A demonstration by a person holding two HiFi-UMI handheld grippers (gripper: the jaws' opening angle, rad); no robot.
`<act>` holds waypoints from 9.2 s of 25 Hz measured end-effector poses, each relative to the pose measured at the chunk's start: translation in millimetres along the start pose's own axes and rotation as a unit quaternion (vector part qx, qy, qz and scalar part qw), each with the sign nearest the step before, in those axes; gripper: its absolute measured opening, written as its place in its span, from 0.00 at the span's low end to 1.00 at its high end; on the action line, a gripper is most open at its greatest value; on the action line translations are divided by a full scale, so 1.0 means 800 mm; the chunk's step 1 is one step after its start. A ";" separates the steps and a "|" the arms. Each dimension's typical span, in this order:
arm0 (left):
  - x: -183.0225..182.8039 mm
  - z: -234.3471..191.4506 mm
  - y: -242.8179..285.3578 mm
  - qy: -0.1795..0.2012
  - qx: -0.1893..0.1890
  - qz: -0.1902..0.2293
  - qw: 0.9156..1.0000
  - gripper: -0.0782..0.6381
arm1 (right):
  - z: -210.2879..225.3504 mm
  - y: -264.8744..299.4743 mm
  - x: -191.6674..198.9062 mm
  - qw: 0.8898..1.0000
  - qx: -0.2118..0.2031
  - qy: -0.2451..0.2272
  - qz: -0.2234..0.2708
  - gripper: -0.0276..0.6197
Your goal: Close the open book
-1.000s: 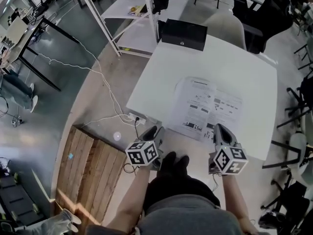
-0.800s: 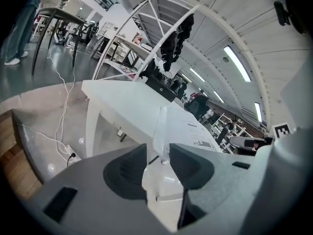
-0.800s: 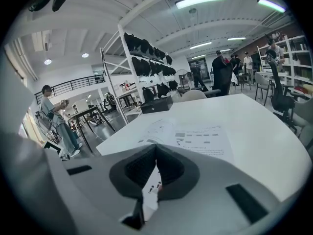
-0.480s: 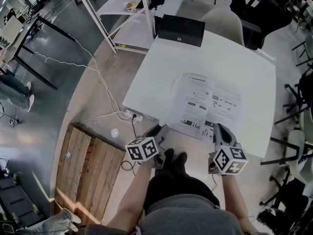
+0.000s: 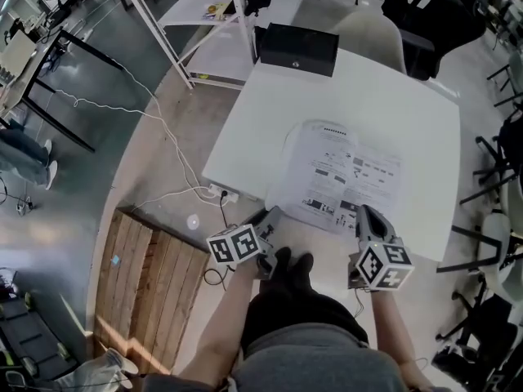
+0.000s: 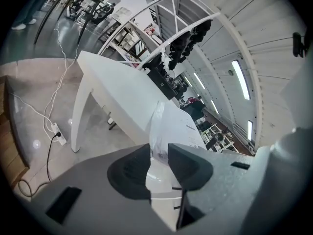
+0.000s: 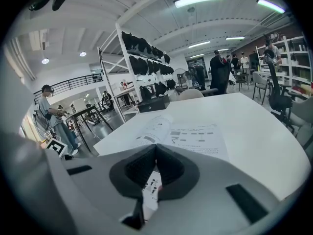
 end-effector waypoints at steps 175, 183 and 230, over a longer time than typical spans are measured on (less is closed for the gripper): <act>0.087 0.233 0.070 0.439 0.110 -0.157 0.878 0.24 | 0.083 -0.145 0.068 0.979 0.156 0.112 0.072 0.05; 0.041 0.228 0.049 0.427 0.087 -0.086 0.896 0.18 | 0.064 -0.135 0.041 0.985 0.130 0.084 0.082 0.05; -0.042 0.215 -0.007 0.408 0.045 0.050 0.910 0.12 | 0.037 -0.153 -0.013 0.985 0.099 0.011 0.141 0.05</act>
Point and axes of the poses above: the fingertips, and each gripper's own axes: y forward along the fingers, z to its right, x out of its underside, the point moved 3 cm from there along -y, backward along the fingers, and after that the axes turned 2 degrees about -z, right-handed, at the moved point
